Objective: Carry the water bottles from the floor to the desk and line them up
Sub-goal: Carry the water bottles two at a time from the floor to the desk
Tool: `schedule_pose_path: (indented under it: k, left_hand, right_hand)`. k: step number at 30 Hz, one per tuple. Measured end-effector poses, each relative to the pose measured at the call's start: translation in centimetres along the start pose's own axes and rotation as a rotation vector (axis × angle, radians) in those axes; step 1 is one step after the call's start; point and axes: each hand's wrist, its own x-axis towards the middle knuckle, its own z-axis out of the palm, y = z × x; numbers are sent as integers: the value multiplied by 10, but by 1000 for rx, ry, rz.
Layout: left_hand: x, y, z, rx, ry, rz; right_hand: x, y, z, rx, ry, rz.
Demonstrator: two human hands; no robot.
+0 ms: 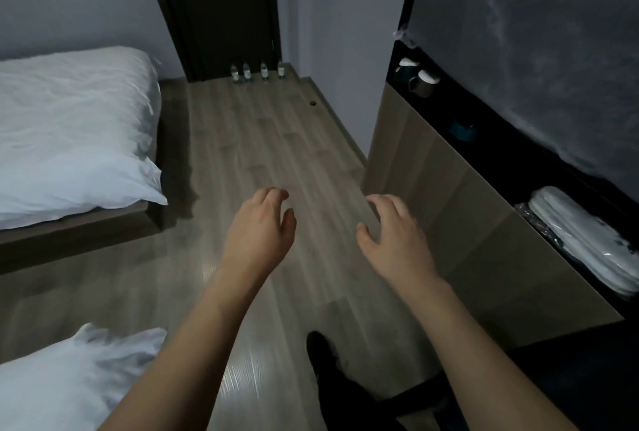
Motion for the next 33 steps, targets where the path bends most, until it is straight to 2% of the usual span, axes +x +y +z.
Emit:
schedule_pose_path:
  k: [7,12,15,24,33]
  left_hand:
    - [115,-27,30,26,8,12]
    - [221,-44,28,90,-13,30]
    - [278,-59,23,94,35,4]
    - [382,-108,37,38,76,-83]
    - [514,-203,48,56,46,-88]
  right_hand:
    - [122,11,40,60,2,-18]
    - [227,3,58,93,1,-24]
    - [287,-8,68,111,-4,-69]
    - [403,-28,109,88,-54,-100]
    - [543,-71,183,73,-64,-104]
